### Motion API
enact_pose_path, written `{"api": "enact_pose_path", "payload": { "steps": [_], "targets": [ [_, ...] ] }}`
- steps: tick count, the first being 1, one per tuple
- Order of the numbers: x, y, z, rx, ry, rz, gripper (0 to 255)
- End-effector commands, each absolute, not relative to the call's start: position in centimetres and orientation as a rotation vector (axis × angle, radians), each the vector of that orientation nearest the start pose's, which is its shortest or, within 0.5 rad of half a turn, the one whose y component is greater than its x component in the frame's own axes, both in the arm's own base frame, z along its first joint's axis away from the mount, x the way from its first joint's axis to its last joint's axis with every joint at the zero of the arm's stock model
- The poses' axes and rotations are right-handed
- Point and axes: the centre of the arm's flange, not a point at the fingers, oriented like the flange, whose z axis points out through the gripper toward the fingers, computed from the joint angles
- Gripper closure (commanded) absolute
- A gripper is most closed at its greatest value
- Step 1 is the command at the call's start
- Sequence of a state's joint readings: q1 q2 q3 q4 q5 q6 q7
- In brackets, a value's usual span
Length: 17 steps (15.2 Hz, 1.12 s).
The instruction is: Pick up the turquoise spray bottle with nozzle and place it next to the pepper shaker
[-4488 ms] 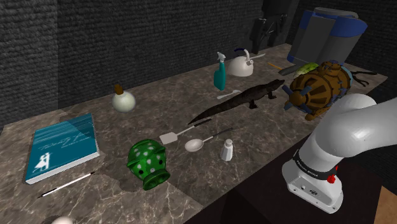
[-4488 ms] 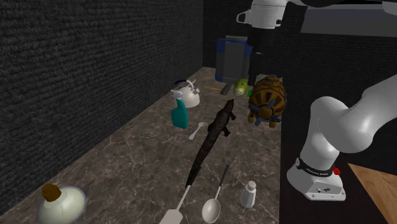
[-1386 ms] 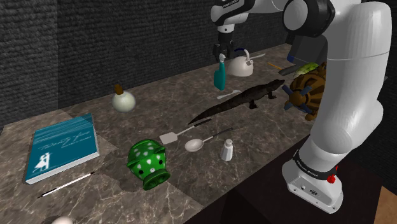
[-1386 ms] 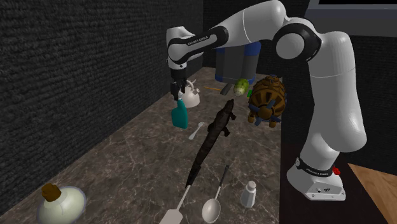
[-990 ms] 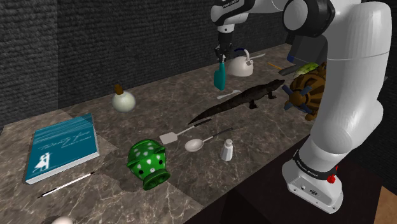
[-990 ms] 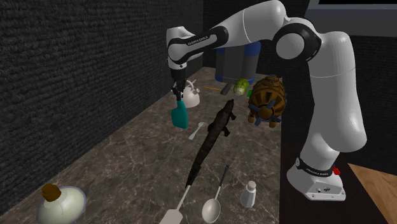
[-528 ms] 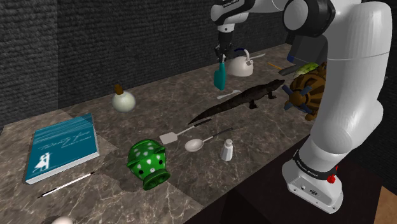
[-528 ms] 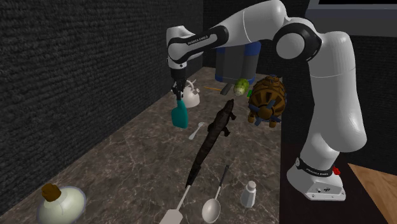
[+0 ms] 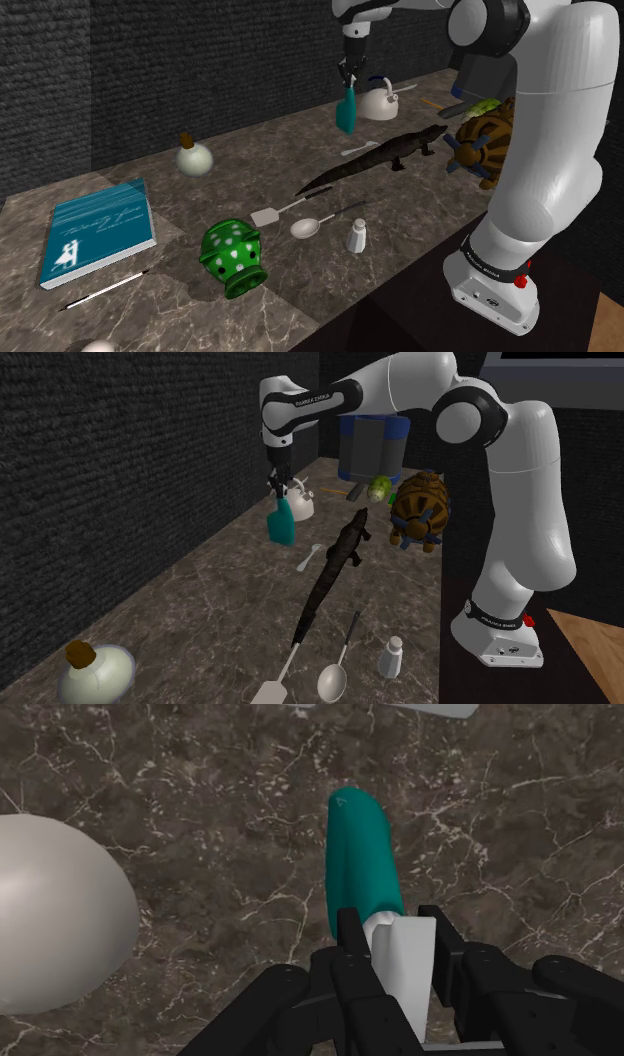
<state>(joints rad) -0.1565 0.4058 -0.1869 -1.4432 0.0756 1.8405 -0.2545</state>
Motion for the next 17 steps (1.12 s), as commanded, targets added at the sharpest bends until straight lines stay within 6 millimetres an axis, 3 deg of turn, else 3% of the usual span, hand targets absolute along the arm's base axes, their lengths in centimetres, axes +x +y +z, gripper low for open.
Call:
{"api": "enact_pose_path", "payload": {
  "steps": [1, 17],
  "targets": [
    [64.6, -20.4, 47.1, -3.138, 0.148, 0.003, 255],
    [64.6, -20.4, 55.5, -3.138, 0.148, 0.003, 255]
  ]
}}
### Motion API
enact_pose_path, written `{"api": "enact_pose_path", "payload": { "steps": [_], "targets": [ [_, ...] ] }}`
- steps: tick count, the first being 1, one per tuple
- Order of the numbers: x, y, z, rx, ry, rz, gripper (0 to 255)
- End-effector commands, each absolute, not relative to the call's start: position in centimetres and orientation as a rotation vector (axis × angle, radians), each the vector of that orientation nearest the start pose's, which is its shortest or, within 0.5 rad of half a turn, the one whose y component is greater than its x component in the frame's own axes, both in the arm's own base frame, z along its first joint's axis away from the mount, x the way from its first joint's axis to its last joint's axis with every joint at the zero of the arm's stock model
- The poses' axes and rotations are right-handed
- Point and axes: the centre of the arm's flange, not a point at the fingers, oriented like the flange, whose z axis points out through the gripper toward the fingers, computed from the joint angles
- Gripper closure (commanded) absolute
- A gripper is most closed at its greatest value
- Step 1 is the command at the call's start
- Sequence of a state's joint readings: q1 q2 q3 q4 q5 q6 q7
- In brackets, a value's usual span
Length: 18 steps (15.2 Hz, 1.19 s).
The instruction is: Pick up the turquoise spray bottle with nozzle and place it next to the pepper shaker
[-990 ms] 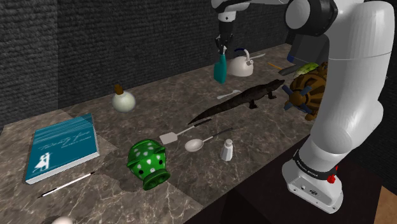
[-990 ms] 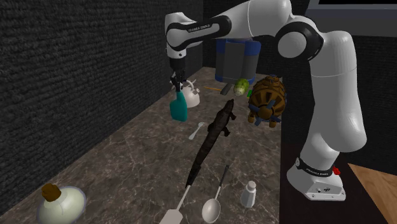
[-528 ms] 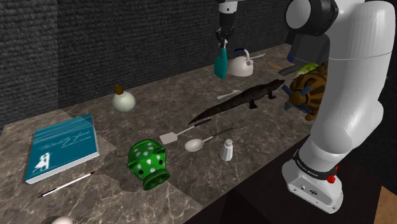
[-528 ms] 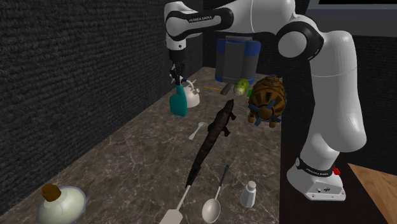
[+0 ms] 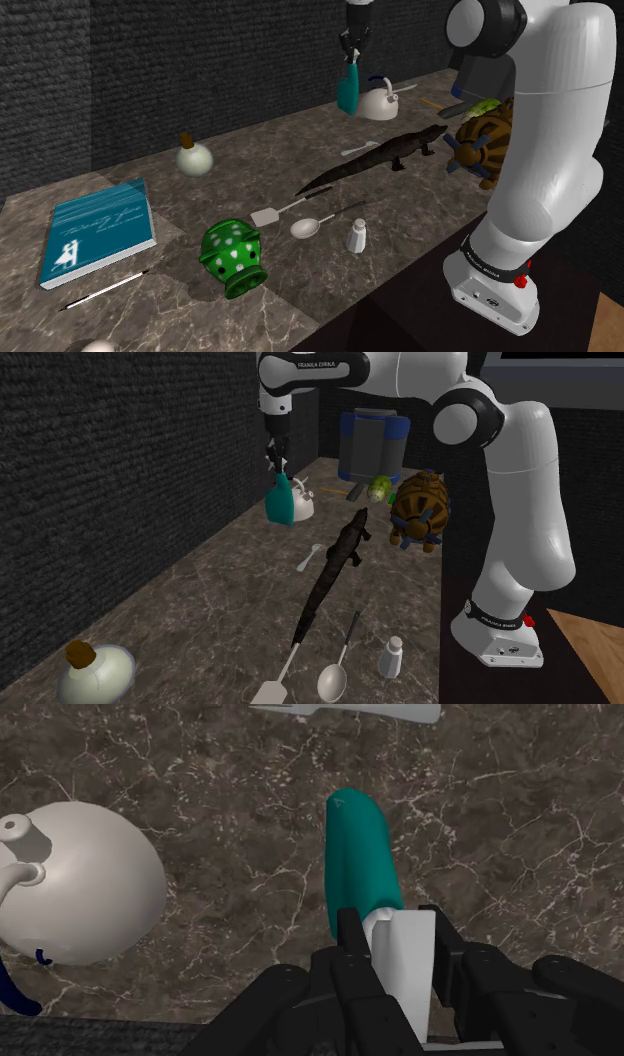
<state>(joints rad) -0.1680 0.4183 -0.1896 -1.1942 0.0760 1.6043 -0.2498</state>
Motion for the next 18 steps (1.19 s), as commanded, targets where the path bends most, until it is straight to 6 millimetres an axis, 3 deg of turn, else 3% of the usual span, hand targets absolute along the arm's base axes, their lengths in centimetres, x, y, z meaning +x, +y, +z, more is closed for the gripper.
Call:
{"api": "enact_pose_path", "payload": {
  "steps": [1, 8, 18],
  "targets": [
    [64.6, -20.4, 56.1, -3.138, 0.148, 0.003, 255],
    [64.6, -20.4, 59.7, -3.138, 0.148, 0.003, 255],
    [54.4, -13.1, 63.7, -3.138, 0.148, 0.003, 255]
  ]
}}
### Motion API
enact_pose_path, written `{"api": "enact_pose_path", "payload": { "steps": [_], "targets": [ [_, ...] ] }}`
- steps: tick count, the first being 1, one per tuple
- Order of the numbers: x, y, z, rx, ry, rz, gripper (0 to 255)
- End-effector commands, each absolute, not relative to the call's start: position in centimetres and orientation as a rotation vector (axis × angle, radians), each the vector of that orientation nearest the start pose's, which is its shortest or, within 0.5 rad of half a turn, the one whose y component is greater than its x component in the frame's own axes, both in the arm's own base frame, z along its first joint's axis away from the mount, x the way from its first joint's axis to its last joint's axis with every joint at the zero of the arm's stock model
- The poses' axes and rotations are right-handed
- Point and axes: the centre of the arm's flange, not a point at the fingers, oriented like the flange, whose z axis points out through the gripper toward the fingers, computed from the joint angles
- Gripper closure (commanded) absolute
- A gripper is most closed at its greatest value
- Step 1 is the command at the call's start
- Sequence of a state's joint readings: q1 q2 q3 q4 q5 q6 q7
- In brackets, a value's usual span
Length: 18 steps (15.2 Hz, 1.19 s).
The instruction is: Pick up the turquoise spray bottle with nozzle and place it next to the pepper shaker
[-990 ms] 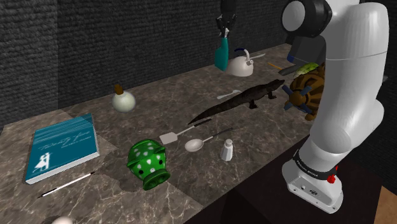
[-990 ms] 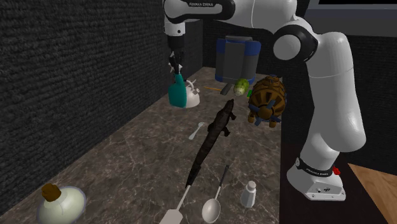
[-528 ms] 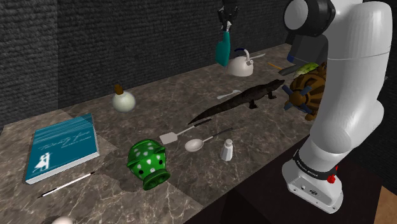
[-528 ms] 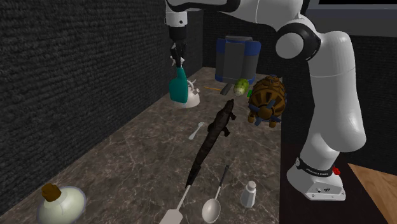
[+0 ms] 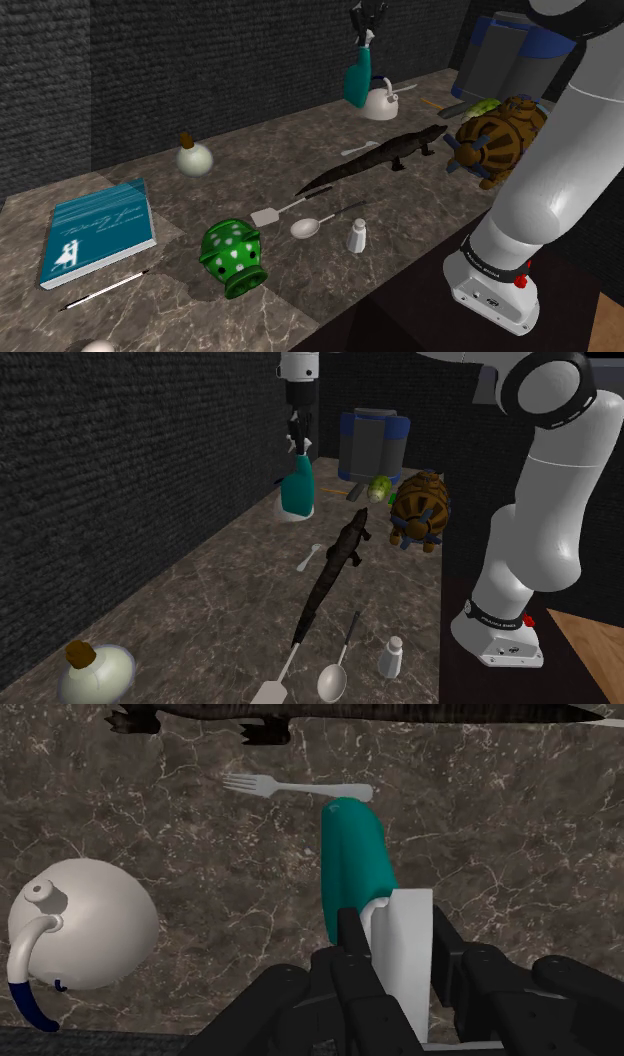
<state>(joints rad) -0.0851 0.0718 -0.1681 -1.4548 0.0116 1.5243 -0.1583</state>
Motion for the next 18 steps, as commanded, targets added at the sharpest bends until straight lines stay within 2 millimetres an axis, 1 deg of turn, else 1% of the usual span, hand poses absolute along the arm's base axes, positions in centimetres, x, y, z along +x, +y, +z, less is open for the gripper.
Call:
{"api": "enact_pose_path", "payload": {
  "steps": [1, 18],
  "targets": [
    [53.3, -12.4, 64.1, -3.138, 0.148, 0.003, 255],
    [35.9, 0.0, 70.9, -3.138, 0.148, 0.003, 255]
  ]
}}
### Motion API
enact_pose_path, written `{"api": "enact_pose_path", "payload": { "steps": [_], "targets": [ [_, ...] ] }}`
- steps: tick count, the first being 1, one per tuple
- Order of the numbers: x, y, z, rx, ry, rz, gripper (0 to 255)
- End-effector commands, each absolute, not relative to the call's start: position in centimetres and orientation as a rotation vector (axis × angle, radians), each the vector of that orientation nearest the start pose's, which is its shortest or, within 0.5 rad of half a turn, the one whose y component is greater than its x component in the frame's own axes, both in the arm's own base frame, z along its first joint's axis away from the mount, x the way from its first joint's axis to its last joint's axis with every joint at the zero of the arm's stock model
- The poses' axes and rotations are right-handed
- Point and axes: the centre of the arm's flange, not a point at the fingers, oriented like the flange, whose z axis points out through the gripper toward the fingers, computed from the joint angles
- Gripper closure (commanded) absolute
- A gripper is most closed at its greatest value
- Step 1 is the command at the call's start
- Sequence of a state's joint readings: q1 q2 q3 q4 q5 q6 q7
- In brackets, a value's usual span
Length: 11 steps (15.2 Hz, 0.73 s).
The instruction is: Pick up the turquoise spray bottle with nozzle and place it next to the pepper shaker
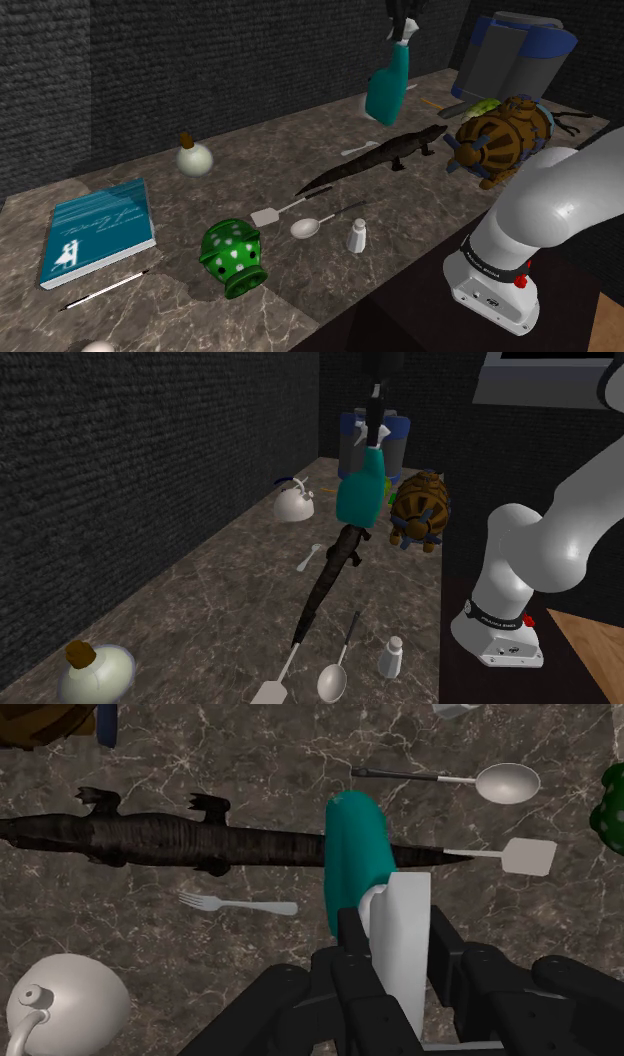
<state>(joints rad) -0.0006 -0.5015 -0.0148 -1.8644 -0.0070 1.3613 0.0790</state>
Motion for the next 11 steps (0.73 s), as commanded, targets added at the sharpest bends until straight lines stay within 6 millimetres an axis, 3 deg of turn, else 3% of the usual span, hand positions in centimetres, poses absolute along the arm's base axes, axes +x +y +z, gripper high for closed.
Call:
{"api": "enact_pose_path", "payload": {
  "steps": [1, 7, 11],
  "targets": [
    [34.9, 0.7, 71.3, -3.138, 0.148, 0.003, 255],
    [29.1, 4.8, 73.5, -3.138, 0.148, 0.003, 255],
    [29.1, 4.8, 71.4, -3.138, 0.148, 0.003, 255]
  ]
}}
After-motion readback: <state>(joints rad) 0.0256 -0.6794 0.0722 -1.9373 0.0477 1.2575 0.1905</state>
